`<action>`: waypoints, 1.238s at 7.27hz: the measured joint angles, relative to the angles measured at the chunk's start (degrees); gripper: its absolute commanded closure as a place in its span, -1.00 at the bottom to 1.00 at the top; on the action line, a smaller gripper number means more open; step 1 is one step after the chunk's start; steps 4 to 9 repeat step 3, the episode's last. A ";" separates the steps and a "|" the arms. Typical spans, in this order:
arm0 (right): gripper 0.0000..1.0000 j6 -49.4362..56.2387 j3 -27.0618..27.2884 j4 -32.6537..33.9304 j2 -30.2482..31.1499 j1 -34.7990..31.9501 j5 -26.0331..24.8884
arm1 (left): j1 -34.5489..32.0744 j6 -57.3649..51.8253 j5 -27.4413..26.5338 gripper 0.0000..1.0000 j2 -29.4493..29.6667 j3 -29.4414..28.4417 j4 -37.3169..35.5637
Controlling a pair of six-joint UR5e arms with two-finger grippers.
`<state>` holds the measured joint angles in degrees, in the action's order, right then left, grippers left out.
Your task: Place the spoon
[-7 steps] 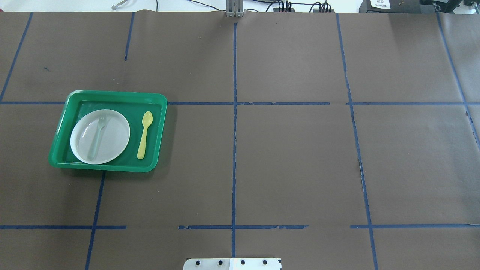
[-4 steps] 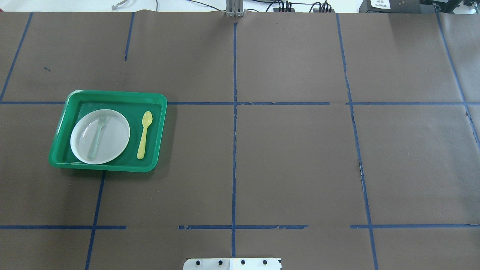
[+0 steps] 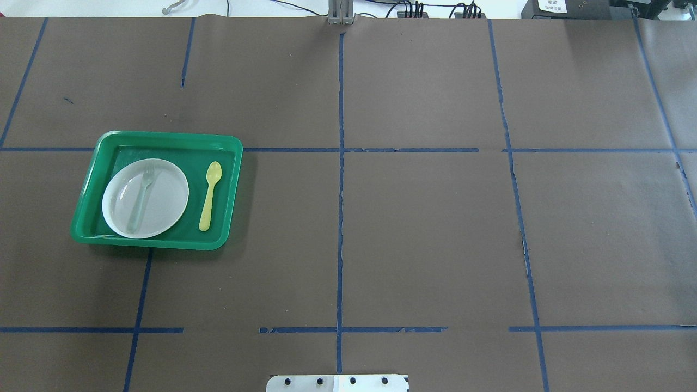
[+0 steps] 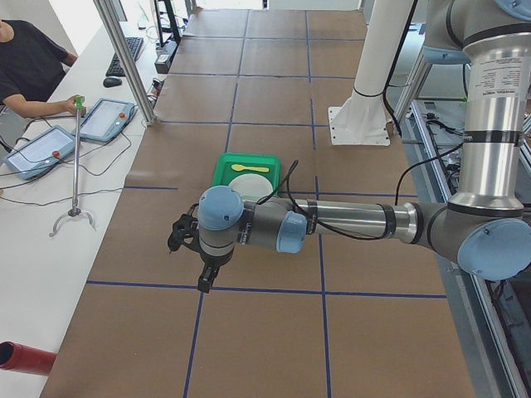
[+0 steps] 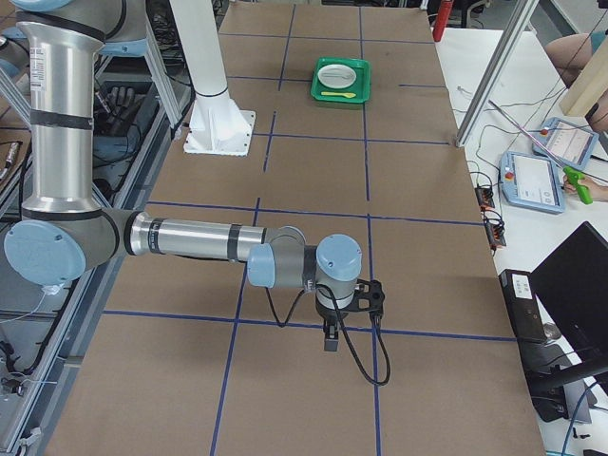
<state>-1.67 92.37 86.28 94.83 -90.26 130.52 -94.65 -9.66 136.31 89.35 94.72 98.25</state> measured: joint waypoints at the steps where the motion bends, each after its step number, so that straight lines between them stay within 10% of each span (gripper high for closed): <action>1: -1.00 0.00 0.00 0.00 0.00 0.00 0.00 | 0.00 0.02 -0.01 -1.00 -0.01 0.37 -0.45; 9: -1.00 0.00 0.00 -0.05 0.00 0.00 -0.04 | 0.07 0.00 -0.08 -1.00 0.93 0.35 -0.72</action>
